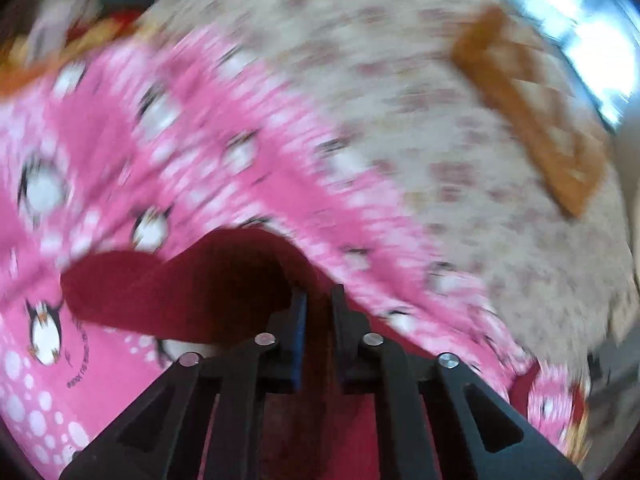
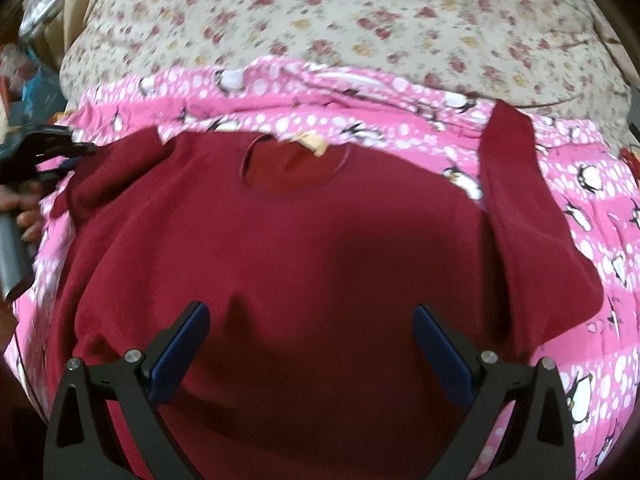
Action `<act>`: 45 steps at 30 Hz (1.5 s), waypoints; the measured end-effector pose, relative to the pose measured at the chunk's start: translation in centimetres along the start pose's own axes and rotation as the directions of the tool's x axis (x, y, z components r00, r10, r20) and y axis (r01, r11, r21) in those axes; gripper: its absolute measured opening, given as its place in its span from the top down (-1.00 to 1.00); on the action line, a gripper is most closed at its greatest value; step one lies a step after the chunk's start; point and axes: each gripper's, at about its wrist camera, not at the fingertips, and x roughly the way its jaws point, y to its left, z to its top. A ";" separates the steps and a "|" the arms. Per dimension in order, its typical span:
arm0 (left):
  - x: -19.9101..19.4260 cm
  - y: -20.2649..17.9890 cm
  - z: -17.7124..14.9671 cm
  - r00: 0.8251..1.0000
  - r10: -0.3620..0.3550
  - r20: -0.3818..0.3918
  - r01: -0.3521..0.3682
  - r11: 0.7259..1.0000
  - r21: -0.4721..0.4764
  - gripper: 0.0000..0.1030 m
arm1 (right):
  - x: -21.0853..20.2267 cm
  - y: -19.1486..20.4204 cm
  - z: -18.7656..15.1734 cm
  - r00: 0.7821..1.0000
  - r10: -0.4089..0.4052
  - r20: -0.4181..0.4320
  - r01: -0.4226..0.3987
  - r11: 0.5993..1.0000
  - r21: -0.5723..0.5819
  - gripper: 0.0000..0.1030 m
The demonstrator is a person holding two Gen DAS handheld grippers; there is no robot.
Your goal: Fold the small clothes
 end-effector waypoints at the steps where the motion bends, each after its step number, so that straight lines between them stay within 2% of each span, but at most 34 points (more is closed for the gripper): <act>1: -1.3 -2.2 -0.5 0.999 -0.034 0.014 0.033 0.997 0.072 1.00 | -0.3 -0.5 0.2 1.000 0.001 0.008 -0.002 1.000 0.023 -0.99; 3: -3.2 -5.5 -1.9 0.995 -0.094 0.016 0.090 0.979 0.181 1.00 | -0.6 -1.4 0.4 1.000 0.004 0.017 -0.005 0.999 0.053 -0.99; 4: -4.2 -7.6 -3.3 0.990 -0.138 0.002 0.133 0.957 0.259 1.00 | -0.9 -1.8 0.5 1.000 0.006 0.024 -0.008 0.998 0.068 -0.99; 6: -5.5 -11.1 -6.8 0.982 -0.184 -0.051 0.188 0.890 0.414 1.00 | -1.7 -2.7 0.7 0.999 0.009 0.040 -0.012 0.996 0.085 -0.99; 8: -5.6 -12.9 -9.9 0.970 -0.202 -0.136 0.243 0.843 0.480 1.00 | -2.5 -3.8 0.8 0.998 -0.006 0.058 0.000 0.995 0.102 -0.99; 10: -4.4 -13.8 -13.7 0.948 -0.177 -0.265 0.293 0.810 0.507 1.00 | -3.0 -4.6 0.9 0.998 -0.027 0.065 0.019 0.993 0.118 -0.99; 11: -3.8 -14.0 -14.8 0.943 -0.143 -0.301 0.289 0.801 0.525 1.00 | -3.2 -5.2 1.0 0.998 -0.027 0.062 0.019 0.991 0.129 -0.99; 12: -2.9 -14.1 -16.5 0.941 -0.073 -0.329 0.258 0.786 0.563 1.00 | -3.4 -5.6 1.0 0.998 -0.023 0.058 0.015 0.991 0.137 -0.99; 14: -2.5 -13.8 -17.9 0.940 -0.002 -0.341 0.219 0.771 0.599 0.95 | -3.5 -6.1 0.9 0.999 -0.022 0.047 0.015 0.990 0.142 -0.99; 15: -2.9 -13.4 -18.2 0.937 0.018 -0.348 0.210 0.769 0.604 0.93 | -3.6 -6.1 0.8 0.999 -0.025 0.046 0.018 0.991 0.134 -0.99; 17: -3.7 -12.7 -17.9 0.937 0.003 -0.349 0.217 0.778 0.589 0.85 | -3.9 -6.0 0.6 0.999 -0.022 0.049 0.016 0.993 0.119 -0.99; 20: -5.8 -11.2 -16.0 0.958 -0.019 -0.287 0.182 0.812 0.554 0.67 | -4.4 -5.3 0.7 0.998 0.007 0.070 -0.014 0.995 0.096 -0.99; 22: -6.7 -9.4 -14.4 0.979 0.034 -0.201 0.076 0.853 0.516 0.56 | -4.5 -4.2 1.3 0.996 0.029 0.079 -0.034 0.998 0.061 -0.99; 23: -6.6 -8.3 -13.4 0.984 0.090 -0.156 -0.003 0.875 0.485 0.56 | -4.5 -3.5 1.7 0.996 0.051 0.080 -0.054 0.998 0.039 -0.99; 24: -6.2 -7.6 -12.9 0.984 0.117 -0.133 -0.043 0.886 0.462 0.56 | -4.4 -2.3 2.3 0.993 0.090 0.081 -0.090 0.996 0.003 -0.99; 26: -5.7 -5.4 -12.0 0.978 0.186 -0.090 -0.137 0.908 0.396 0.56 | -4.0 -0.2 3.4 0.983 0.164 0.084 -0.160 0.985 -0.058 -0.99; 28: -4.5 -3.6 -11.4 0.959 0.277 -0.064 -0.236 0.902 0.361 0.56 | -3.4 2.3 4.5 0.975 0.207 0.085 -0.196 0.973 -0.122 -0.95; 29: -3.8 -2.8 -11.2 0.950 0.306 -0.068 -0.264 0.899 0.350 0.56 | -2.7 4.0 5.2 0.971 0.227 0.079 -0.211 0.962 -0.171 -0.94; 33: -2.3 -0.9 -11.4 0.931 0.341 -0.127 -0.286 0.901 0.325 0.56 | 0.4 9.2 6.2 0.966 0.258 0.005 -0.246 0.928 -0.280 -0.81; 35: -1.7 -0.6 -11.7 0.929 0.340 -0.144 -0.283 0.905 0.317 0.56 | 2.8 11.3 6.5 0.966 0.253 -0.043 -0.254 0.915 -0.315 -0.77; 36: -1.7 -0.6 -11.7 0.930 0.342 -0.137 -0.285 0.903 0.321 0.56 | 3.6 12.0 6.5 0.969 0.241 -0.058 -0.247 0.912 -0.328 -0.70; 38: -1.5 -0.9 -11.7 0.930 0.345 -0.130 -0.286 0.898 0.336 0.56 | 5.8 13.1 6.4 0.975 0.199 -0.096 -0.220 0.910 -0.351 -0.31; 39: -1.3 -1.0 -11.7 0.929 0.345 -0.131 -0.285 0.896 0.340 0.56 | 6.7 13.2 6.4 0.976 0.187 -0.112 -0.215 0.909 -0.357 0.04; 40: -1.0 -1.0 -11.6 0.929 0.346 -0.132 -0.285 0.896 0.340 0.56 | 7.3 13.0 6.3 0.977 0.182 -0.113 -0.211 0.912 -0.351 0.21; 41: -0.9 -1.0 -11.6 0.929 0.346 -0.132 -0.286 0.896 0.340 0.56 | 7.2 12.3 6.4 0.975 0.201 -0.090 -0.219 0.923 -0.317 0.29; 43: -0.9 -0.9 -11.4 0.929 0.345 -0.132 -0.285 0.897 0.339 0.56 | 6.4 10.4 6.6 0.968 0.244 -0.061 -0.251 0.941 -0.226 0.65; 45: -1.0 -0.9 -11.4 0.931 0.340 -0.131 -0.281 0.900 0.334 0.56 | 5.4 8.4 6.7 0.965 0.262 -0.020 -0.262 0.953 -0.148 0.77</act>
